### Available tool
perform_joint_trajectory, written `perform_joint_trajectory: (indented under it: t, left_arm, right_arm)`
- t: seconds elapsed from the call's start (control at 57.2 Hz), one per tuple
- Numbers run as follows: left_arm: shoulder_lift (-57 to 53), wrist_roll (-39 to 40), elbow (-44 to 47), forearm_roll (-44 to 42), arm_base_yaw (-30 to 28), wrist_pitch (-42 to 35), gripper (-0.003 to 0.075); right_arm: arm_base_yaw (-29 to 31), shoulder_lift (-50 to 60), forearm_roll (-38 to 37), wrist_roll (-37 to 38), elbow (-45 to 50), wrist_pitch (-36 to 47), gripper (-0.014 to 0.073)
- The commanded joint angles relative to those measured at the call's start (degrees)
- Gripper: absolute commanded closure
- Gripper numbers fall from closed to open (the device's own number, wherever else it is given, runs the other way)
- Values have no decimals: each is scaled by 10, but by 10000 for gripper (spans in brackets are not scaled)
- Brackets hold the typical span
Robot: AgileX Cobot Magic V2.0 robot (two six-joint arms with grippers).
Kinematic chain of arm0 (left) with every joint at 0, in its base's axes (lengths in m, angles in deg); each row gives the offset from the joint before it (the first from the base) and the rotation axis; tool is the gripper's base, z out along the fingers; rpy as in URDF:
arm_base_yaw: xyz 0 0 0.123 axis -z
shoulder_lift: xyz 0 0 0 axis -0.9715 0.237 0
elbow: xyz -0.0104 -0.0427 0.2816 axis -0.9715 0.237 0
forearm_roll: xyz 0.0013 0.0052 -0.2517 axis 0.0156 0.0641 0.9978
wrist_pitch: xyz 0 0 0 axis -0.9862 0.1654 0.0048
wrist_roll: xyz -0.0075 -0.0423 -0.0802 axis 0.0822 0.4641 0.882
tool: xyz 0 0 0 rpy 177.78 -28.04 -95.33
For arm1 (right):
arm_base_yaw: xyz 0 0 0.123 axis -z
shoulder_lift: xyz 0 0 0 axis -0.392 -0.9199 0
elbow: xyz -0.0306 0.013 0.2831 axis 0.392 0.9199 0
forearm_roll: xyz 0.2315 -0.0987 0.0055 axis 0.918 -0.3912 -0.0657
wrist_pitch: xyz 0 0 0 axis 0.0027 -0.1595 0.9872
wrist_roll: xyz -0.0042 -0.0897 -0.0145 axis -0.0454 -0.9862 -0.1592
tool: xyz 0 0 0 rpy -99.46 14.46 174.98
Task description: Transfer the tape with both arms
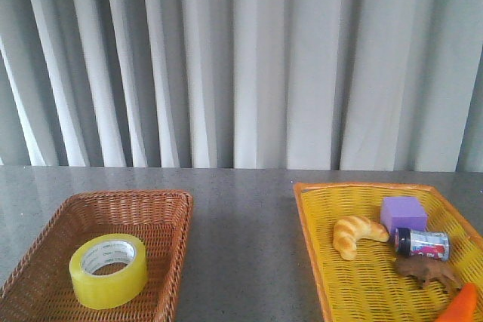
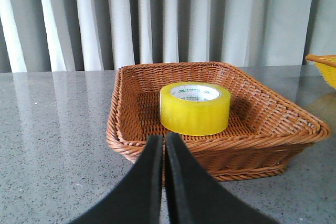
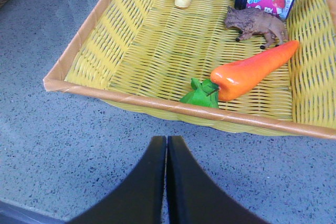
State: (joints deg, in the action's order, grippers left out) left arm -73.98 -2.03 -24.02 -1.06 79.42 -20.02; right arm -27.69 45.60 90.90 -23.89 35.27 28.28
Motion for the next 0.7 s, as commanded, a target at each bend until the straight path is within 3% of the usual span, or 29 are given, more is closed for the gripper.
perform_joint_trajectory:
  t: [0.0,0.472,0.681]
  left_arm:
    - [-9,5,-5,2,-2,-43,727]
    - [-9,5,-5,2,-2,-43,727]
    - [-9,5,-5,2,-2,-43,727]
  right_arm:
    - [3,-3,2,-1,-14,36,601]
    - [3,-2,2,-1,-14,36,601]
    - [10,84,-29,-1,20,95,601]
